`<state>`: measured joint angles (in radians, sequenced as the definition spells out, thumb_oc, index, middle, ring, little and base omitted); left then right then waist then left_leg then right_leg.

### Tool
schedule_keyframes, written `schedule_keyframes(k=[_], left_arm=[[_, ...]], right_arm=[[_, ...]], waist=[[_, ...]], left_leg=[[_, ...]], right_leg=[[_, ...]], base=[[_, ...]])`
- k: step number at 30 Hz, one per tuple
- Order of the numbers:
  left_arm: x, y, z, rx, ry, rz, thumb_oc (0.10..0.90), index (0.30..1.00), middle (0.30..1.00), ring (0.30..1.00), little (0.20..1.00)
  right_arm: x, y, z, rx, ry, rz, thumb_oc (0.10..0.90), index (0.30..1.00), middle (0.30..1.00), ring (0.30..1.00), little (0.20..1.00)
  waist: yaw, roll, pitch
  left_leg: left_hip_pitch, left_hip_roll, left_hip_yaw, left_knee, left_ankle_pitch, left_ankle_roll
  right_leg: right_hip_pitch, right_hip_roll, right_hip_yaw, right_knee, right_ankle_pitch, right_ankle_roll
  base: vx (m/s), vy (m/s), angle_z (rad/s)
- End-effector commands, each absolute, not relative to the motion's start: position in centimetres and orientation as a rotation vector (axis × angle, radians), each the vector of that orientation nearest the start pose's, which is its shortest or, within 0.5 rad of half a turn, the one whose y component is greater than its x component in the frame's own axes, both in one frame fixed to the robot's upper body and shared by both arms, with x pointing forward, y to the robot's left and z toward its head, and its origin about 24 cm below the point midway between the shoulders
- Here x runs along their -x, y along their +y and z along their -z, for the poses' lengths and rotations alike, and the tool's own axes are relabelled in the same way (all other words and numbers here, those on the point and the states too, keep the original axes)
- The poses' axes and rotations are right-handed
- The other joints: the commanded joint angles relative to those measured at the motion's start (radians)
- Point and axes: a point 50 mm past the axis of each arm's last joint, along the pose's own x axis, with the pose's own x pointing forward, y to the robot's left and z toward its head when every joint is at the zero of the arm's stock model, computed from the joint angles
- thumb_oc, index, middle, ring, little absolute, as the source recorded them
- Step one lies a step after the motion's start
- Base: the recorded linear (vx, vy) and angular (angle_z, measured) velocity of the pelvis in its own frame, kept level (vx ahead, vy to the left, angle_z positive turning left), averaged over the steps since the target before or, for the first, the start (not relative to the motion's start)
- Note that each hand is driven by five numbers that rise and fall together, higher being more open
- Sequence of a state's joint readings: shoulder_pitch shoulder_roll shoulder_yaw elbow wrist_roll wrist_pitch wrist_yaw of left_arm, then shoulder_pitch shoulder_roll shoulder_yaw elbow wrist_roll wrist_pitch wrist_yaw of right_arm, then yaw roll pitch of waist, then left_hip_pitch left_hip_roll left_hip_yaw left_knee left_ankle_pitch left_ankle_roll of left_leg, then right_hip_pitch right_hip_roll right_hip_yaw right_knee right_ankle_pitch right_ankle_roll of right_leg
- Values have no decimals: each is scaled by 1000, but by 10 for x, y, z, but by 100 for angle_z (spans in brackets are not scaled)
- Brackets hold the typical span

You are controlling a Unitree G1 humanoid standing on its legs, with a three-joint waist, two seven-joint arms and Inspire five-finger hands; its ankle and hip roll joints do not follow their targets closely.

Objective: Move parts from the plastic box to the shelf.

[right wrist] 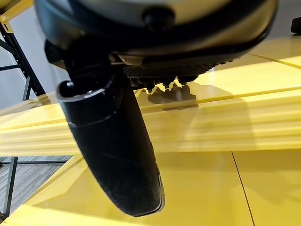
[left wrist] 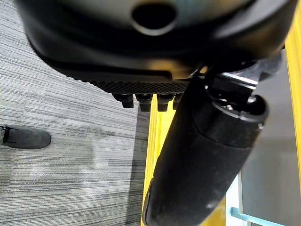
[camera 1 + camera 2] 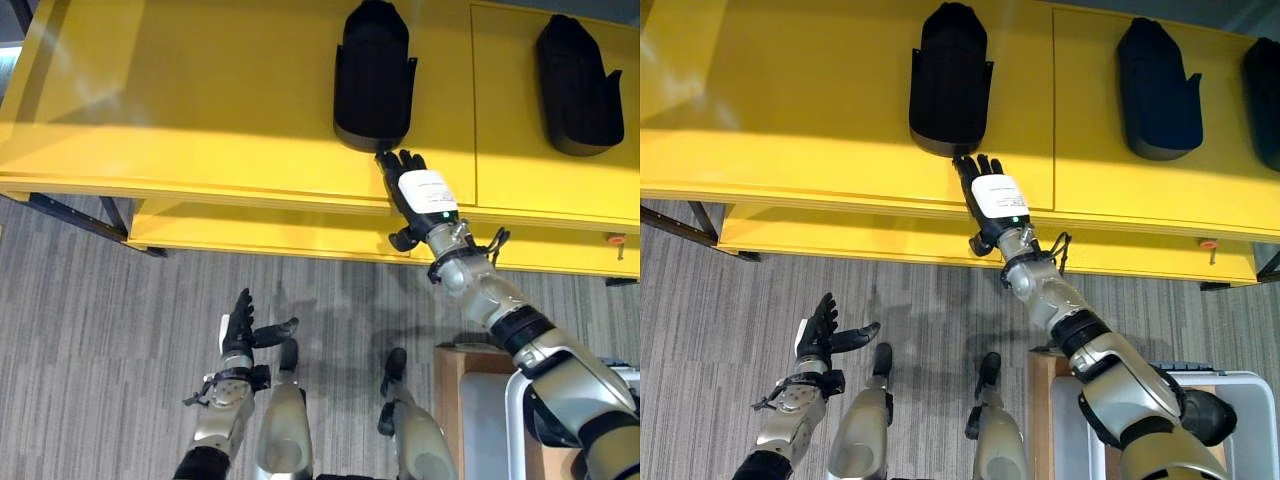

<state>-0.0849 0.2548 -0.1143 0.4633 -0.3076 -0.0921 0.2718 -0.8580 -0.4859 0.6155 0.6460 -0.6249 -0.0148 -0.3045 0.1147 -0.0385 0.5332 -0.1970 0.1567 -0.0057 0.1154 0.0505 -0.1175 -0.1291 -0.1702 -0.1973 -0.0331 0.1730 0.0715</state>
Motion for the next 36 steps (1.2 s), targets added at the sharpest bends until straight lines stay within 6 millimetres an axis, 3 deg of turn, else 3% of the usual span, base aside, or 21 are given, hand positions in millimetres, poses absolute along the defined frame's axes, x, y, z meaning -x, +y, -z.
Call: schedule_keyframes(k=[1, 36], left_arm=[[-255, 213, 5, -44, 144, -259, 900, 1000, 1000, 1000, 1000], [-253, 212, 6, -35, 146, -244, 900, 1000, 1000, 1000, 1000]], right_arm=[[-390, -114, -180, 1421, -569, -60, 900, 1000, 1000, 1000, 1000], [-401, -141, -188, 1468, -490, 48, 900, 1000, 1000, 1000, 1000]], waist=[[36, -18, -27], [37, -7, -24]], left_leg=[[-4, 23, -40, 35, -100, 9], [-16, 22, -39, 51, -104, 11]], right_leg=[[26, -87, 33, 78, -51, 12], [13, -93, 34, 92, -55, 10]], base=[[0, 0, 0], [0, 0, 0]])
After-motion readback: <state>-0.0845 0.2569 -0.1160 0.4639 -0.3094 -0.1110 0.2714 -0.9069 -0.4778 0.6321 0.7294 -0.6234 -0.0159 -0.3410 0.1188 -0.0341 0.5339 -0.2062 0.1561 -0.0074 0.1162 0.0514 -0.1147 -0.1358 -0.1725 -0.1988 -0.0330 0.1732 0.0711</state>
